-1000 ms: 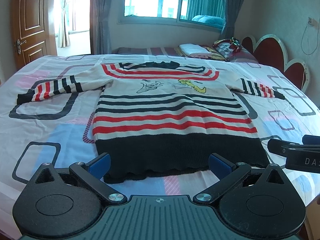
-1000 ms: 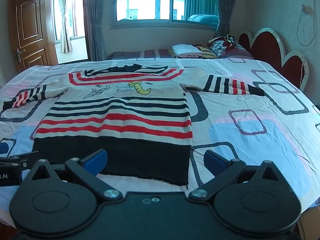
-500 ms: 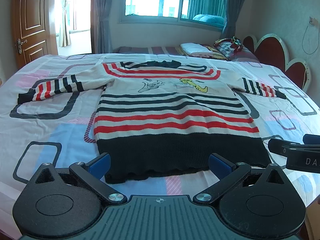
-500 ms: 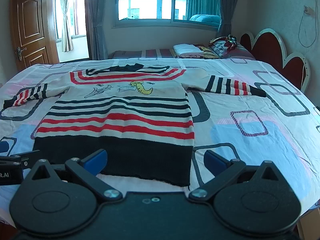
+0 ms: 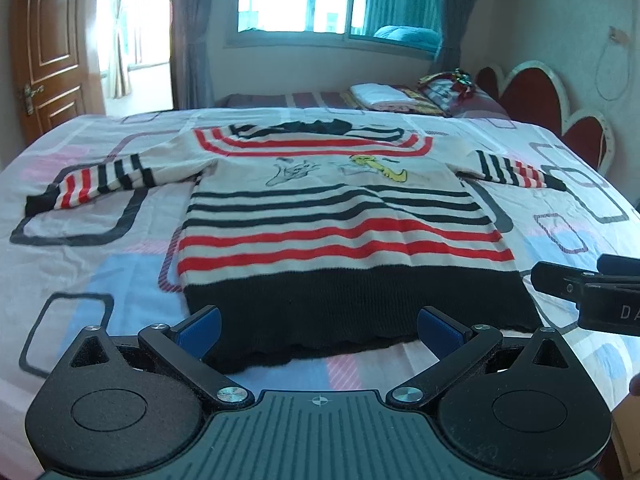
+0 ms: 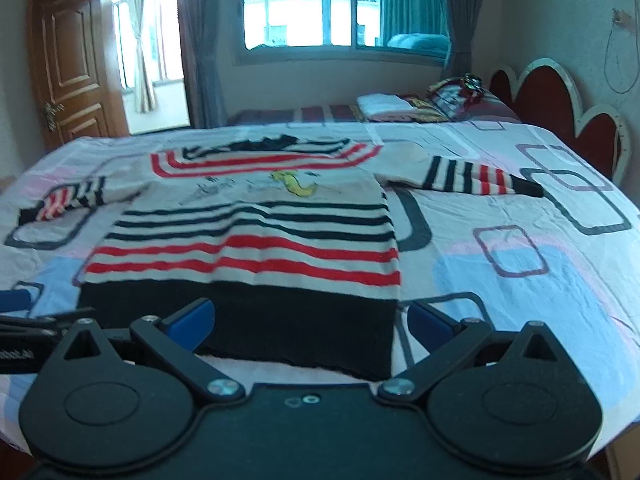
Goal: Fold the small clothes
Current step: 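Grasp the black-cuffed sleeve with the right tool and fold it across the body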
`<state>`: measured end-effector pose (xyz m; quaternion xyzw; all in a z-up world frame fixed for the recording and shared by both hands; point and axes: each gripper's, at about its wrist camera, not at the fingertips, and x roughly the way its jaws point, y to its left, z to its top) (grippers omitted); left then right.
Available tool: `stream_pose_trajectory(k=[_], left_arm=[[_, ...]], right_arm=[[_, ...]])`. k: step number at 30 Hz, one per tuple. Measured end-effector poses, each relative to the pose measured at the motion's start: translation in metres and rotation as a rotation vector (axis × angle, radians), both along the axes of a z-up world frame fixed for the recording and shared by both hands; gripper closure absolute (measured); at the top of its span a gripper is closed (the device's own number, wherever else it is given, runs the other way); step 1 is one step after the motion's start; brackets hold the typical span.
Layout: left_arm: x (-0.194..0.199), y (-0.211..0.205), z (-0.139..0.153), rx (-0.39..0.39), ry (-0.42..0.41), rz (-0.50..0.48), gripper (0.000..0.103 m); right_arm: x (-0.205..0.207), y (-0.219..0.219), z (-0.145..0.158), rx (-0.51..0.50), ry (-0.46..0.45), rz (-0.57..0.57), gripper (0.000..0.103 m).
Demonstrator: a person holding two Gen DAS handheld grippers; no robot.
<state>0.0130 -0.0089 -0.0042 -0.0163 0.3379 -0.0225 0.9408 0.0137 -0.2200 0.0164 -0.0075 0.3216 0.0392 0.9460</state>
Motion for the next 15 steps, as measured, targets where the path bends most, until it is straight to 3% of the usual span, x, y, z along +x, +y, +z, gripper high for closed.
stream_pose_trajectory(k=[5, 6, 9, 13, 15], left_arm=[[0.025, 0.008, 0.011, 0.028, -0.065, 0.01, 0.0], [0.035, 0.011, 0.014, 0.015, -0.056, 0.01, 0.0], [0.062, 0.031, 0.02, -0.132, -0.083, -0.01, 0.0], [0.115, 0.038, 0.016, -0.114, -0.061, -0.008, 0.0], [0.14, 0.042, 0.009, -0.123, -0.045, 0.0, 0.0]], right_arm=[[0.014, -0.019, 0.004, 0.055, -0.035, -0.022, 0.0], [0.019, -0.027, 0.005, 0.066, -0.049, -0.052, 0.0], [0.045, -0.065, 0.01, 0.135, -0.06, -0.145, 0.0], [0.088, -0.118, 0.014, 0.204, -0.077, -0.237, 0.003], [0.11, -0.143, 0.013, 0.236, -0.098, -0.285, 0.025]])
